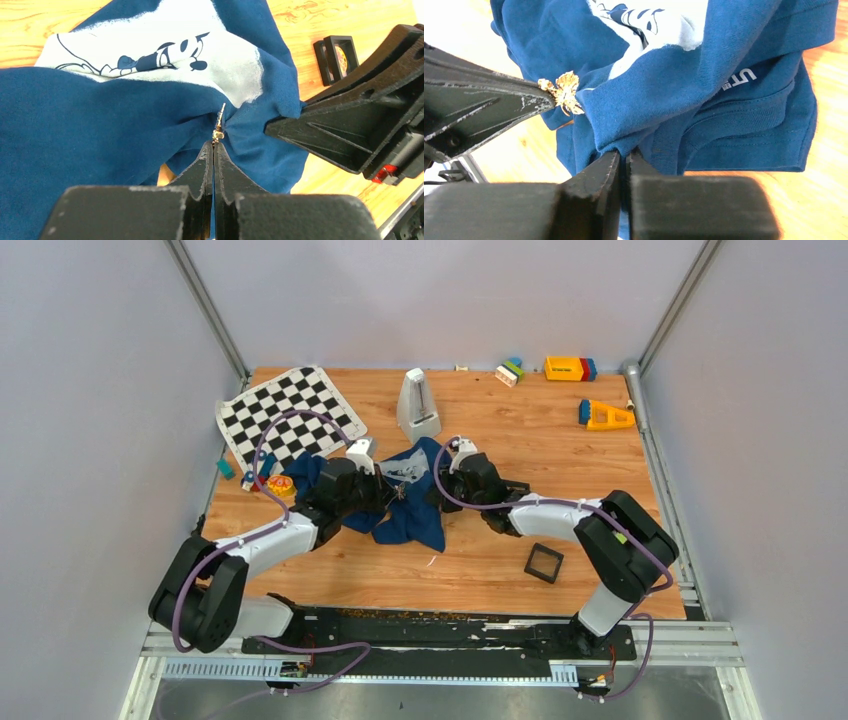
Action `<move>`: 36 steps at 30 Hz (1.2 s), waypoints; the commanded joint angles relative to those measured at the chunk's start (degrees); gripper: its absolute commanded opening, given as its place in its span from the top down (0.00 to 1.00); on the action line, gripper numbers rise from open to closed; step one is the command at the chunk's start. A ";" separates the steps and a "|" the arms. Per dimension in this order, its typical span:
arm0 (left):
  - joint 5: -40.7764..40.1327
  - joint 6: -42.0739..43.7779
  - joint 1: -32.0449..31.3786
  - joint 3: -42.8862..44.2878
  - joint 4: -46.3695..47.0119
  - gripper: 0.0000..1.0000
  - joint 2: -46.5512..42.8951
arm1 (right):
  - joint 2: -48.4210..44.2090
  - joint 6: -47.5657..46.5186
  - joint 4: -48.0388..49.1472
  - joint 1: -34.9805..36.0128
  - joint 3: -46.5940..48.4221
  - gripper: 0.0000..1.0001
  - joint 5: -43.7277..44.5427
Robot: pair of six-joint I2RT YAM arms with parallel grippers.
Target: Remove the brooch from the garment
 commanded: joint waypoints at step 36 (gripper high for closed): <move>33.49 0.35 0.79 -1.38 22.42 1.00 2.14 | -2.60 8.90 37.72 -10.93 -12.67 0.66 -34.10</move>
